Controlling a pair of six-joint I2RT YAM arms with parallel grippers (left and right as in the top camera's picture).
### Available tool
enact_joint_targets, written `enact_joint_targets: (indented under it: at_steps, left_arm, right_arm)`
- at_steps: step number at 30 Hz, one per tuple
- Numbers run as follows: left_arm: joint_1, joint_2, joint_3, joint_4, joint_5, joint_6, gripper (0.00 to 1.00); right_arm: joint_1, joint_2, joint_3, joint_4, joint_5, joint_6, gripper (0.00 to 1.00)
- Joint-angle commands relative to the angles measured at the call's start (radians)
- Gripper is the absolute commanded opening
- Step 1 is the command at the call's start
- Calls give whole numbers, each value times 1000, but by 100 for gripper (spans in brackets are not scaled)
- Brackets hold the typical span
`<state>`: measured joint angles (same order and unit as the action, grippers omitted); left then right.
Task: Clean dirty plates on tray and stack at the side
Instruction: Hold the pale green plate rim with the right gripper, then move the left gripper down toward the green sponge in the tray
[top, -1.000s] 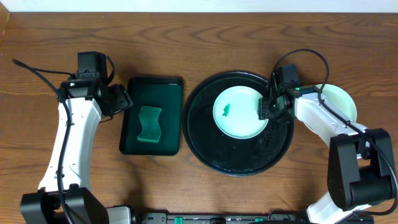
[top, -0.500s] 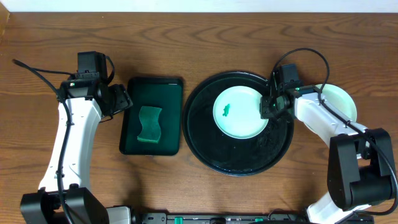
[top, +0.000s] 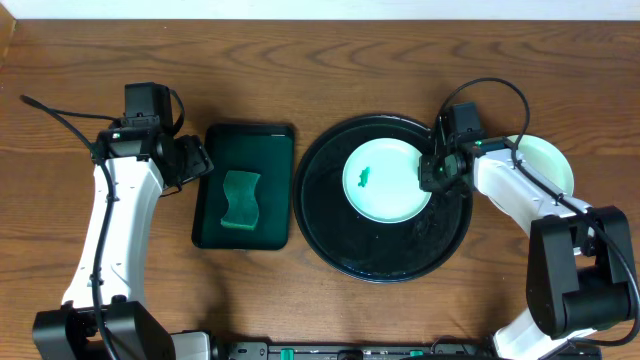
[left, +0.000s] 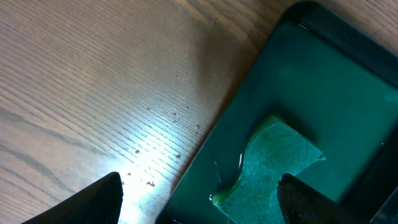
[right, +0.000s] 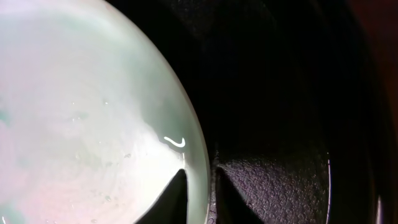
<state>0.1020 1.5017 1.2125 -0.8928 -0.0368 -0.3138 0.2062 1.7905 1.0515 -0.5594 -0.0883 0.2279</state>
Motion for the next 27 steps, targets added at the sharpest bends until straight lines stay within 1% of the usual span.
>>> enact_joint_targets:
  at_steps: [1, 2, 10, 12, 24, 27]
  left_arm:
    - [4, -1, 20, -3, -13, 3, 80]
    - [4, -1, 20, -3, -13, 3, 80]
    - [4, -1, 20, -3, -13, 3, 80]
    - [4, -1, 20, -3, -13, 3, 80]
    - [4, -1, 20, 2, -13, 3, 80]
    - [4, -1, 20, 68, -13, 3, 80]
  right_arm:
    - [3, -14, -6, -2, 30, 4, 7]
    - [3, -14, -6, -2, 32, 4, 6]
    - [5, -14, -7, -9, 31, 4, 6]
    - [5, -14, -7, -10, 31, 4, 1]
    - [5, -14, -7, -9, 27, 22, 1]
    - [5, -14, -7, -9, 28, 22, 1]
